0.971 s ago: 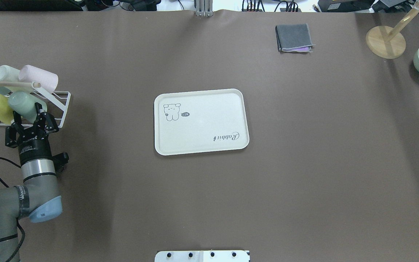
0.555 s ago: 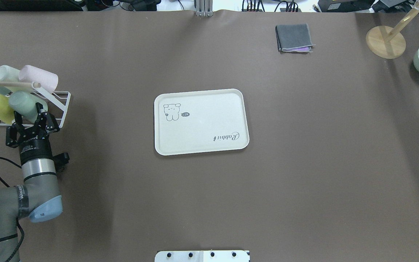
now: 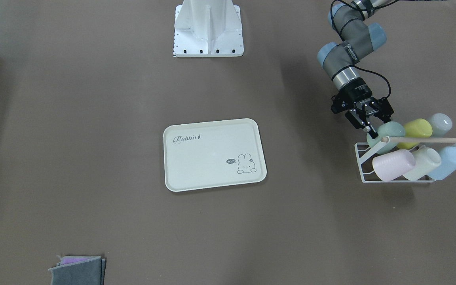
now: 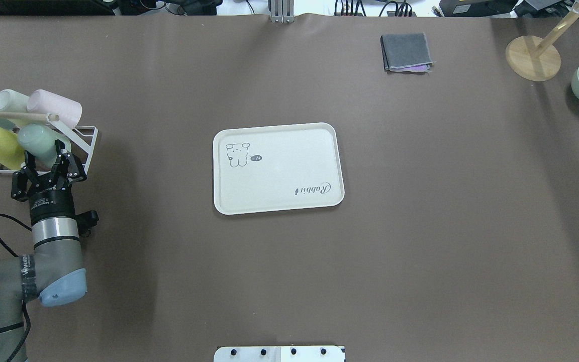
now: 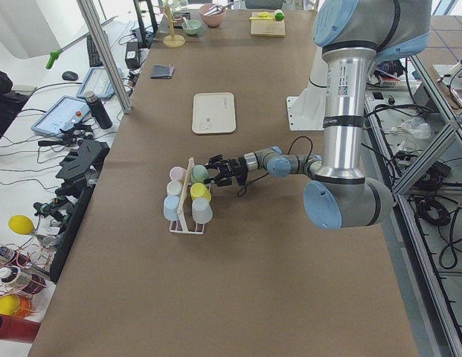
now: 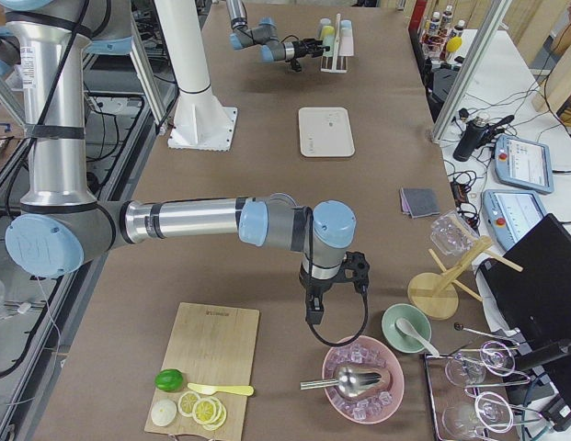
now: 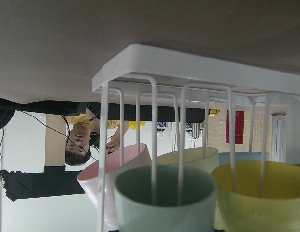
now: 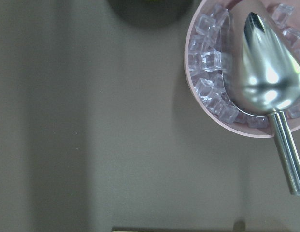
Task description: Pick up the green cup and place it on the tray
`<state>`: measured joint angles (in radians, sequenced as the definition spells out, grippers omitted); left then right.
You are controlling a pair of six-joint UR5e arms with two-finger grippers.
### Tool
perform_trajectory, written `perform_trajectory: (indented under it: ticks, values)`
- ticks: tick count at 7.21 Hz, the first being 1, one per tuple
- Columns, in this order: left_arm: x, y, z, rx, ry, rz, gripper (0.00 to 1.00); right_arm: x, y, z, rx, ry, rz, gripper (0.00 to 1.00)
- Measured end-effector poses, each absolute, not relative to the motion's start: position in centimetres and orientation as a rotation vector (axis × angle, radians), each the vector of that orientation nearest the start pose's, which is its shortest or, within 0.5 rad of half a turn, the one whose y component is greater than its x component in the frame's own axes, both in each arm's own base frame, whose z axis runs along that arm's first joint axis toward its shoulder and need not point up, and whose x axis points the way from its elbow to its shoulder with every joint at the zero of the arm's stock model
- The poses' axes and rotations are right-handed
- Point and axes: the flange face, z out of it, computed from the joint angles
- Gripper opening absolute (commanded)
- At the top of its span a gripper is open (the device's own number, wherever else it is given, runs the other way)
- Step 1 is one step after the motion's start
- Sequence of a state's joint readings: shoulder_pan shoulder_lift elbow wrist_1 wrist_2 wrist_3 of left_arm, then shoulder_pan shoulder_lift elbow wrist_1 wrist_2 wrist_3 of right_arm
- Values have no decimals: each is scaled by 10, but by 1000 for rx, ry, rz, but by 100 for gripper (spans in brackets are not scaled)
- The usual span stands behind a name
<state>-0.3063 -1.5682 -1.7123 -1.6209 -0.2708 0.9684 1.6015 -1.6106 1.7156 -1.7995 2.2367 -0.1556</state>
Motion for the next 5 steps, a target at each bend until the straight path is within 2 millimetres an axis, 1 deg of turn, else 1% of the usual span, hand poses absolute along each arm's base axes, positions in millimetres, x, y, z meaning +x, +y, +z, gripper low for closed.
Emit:
perform_trajectory:
  ticks: [2,5]
  values:
    - [396,-370,543,410,-1444,1749,25,88,-454,646,-77,-649,-73,100]
    - [388,-377,540,417,-1422,1725,25,88,-454,648,-70,-640,-74,100]
